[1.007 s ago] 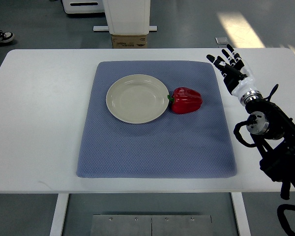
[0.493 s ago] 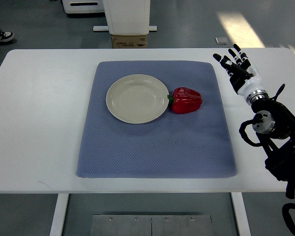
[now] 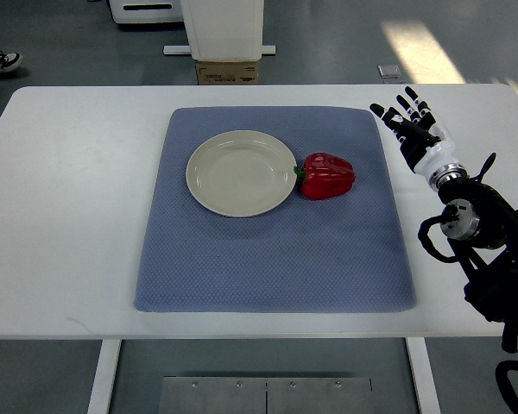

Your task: Place red pepper on plate with right hand

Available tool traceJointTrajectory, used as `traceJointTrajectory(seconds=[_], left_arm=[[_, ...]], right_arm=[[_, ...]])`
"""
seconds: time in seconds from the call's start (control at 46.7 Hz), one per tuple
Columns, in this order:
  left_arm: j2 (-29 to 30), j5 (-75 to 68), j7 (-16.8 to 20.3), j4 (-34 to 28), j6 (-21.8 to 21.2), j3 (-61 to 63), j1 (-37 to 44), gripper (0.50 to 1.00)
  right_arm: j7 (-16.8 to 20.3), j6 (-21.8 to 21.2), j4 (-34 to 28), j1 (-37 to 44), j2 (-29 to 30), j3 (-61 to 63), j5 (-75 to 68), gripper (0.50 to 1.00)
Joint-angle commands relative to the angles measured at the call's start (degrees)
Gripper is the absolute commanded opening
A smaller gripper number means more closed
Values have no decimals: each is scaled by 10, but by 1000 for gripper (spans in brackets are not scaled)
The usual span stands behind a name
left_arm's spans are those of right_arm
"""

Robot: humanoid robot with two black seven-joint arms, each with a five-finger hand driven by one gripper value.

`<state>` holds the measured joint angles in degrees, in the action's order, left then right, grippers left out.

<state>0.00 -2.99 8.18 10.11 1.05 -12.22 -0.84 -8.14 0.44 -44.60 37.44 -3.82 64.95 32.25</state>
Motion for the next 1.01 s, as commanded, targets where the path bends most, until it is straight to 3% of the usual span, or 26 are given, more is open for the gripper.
traceJointTrajectory(seconds=[0.0, 0.321, 0.6, 0.792, 0.985], left_arm=[[0, 0, 0, 0, 0, 0, 0, 1000], [0, 0, 0, 0, 0, 0, 0, 1000], [0, 0, 0, 0, 0, 0, 0, 1000], [0, 0, 0, 0, 0, 0, 1, 1000], [0, 0, 0, 0, 0, 0, 1, 1000]], right_arm=[[-5, 0, 0, 1, 0, -4, 0, 1000], [-6, 0, -4, 8, -10, -10, 0, 998], [-61, -7, -15, 56, -100, -209, 2, 1000], [-58, -25, -16, 86, -125, -240, 4, 1000], [-64, -26, -18, 137, -153, -345, 4, 998]])
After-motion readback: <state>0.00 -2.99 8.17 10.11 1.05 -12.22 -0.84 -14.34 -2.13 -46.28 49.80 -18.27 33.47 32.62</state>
